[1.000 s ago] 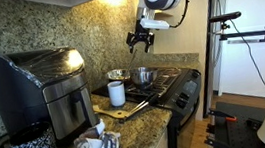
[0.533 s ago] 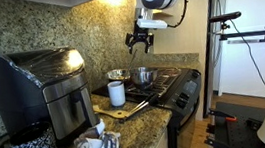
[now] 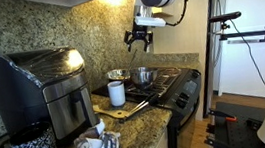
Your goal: Use the wooden spatula from the white mug to stir the contents in the silver bowl at the front of the stove then place it back in the mug
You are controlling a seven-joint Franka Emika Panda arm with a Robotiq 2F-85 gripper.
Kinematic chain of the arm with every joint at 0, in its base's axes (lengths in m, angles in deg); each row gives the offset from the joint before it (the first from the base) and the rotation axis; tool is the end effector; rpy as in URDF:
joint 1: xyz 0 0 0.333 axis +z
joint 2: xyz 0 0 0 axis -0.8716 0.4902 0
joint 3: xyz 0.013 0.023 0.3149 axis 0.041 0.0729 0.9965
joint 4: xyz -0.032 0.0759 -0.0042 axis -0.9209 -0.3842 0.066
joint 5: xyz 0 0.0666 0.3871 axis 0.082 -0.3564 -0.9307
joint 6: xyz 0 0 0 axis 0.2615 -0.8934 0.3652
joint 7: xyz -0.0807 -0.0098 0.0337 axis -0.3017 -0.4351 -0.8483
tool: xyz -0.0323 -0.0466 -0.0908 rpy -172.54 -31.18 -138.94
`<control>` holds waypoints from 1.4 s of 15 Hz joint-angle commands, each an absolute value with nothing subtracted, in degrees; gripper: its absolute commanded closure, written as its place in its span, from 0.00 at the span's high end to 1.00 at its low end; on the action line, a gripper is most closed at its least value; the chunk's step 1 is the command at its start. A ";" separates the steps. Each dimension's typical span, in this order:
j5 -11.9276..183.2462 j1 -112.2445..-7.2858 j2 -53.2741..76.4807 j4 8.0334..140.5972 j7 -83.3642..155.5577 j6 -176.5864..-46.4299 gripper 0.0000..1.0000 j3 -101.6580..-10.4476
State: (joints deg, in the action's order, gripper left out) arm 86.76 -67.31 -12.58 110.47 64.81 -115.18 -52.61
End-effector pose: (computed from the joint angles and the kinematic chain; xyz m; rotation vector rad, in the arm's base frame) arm 0.5227 -0.0664 0.4553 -2.9206 1.0028 -0.4790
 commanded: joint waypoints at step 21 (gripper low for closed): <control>88.70 -66.25 -12.69 110.31 68.00 -113.94 0.06 -51.94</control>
